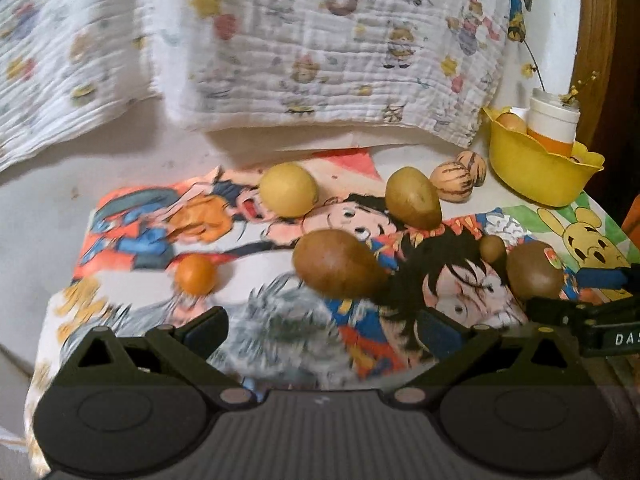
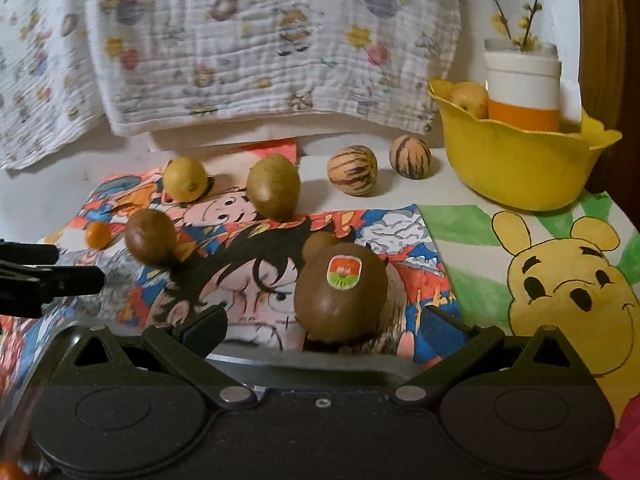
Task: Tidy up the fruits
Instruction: 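Move the left gripper to a brown pear while the right approaches the large stickered kiwi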
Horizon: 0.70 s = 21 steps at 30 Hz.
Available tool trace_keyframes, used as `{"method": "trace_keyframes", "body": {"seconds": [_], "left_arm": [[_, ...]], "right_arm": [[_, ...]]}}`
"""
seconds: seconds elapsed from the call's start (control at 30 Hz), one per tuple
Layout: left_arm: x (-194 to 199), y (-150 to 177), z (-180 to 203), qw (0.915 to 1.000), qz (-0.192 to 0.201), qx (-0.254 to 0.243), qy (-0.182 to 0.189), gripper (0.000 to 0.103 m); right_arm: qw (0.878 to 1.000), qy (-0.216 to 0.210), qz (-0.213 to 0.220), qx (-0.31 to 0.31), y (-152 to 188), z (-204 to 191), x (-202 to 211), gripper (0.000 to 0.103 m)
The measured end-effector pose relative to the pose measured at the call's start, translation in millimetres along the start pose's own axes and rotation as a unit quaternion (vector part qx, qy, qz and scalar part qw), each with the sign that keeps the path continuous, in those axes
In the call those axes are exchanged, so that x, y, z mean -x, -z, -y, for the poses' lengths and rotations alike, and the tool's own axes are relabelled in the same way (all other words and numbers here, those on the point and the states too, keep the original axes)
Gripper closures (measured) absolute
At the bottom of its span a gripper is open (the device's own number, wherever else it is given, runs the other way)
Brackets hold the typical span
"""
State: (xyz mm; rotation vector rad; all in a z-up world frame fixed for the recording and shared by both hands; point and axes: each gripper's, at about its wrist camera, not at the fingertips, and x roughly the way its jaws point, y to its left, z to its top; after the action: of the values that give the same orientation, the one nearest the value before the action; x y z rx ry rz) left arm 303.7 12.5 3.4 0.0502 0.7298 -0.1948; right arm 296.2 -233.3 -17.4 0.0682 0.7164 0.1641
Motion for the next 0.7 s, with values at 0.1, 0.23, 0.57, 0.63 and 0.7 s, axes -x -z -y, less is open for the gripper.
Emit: {"method": "trace_keyframes", "body": {"seconds": [0.1, 0.23, 0.57, 0.63, 0.7], "left_arm": [[-16.8, -8.6, 3.3, 0.9999, -0.001, -0.010, 0.005, 0.000], [-36.8, -15.0, 4.7, 0.9998, -0.009, -0.015, 0.011, 0.001], [-64.7, -17.4, -0.1, 0.9996, -0.024, -0.006, 0.014, 0.001], [-68.2, -19.2, -0.3, 0.9996, -0.023, -0.006, 0.012, 0.001], [-72.0, -20.6, -0.2, 0.9996, -0.023, -0.006, 0.013, 0.001]], "right_arm": [[1.000, -0.002, -0.003, -0.009, -3.8, 0.5, -9.1, 0.001], [1.000, -0.006, -0.005, -0.009, -5.4, -3.7, -16.5, 0.002], [1.000, 0.016, -0.002, -0.003, -3.3, -14.6, -30.6, 0.006], [1.000, 0.019, 0.000, -0.004, -3.0, -14.2, -32.6, 0.007], [1.000, 0.022, -0.001, -0.010, -2.7, -12.7, -35.1, 0.012]]}}
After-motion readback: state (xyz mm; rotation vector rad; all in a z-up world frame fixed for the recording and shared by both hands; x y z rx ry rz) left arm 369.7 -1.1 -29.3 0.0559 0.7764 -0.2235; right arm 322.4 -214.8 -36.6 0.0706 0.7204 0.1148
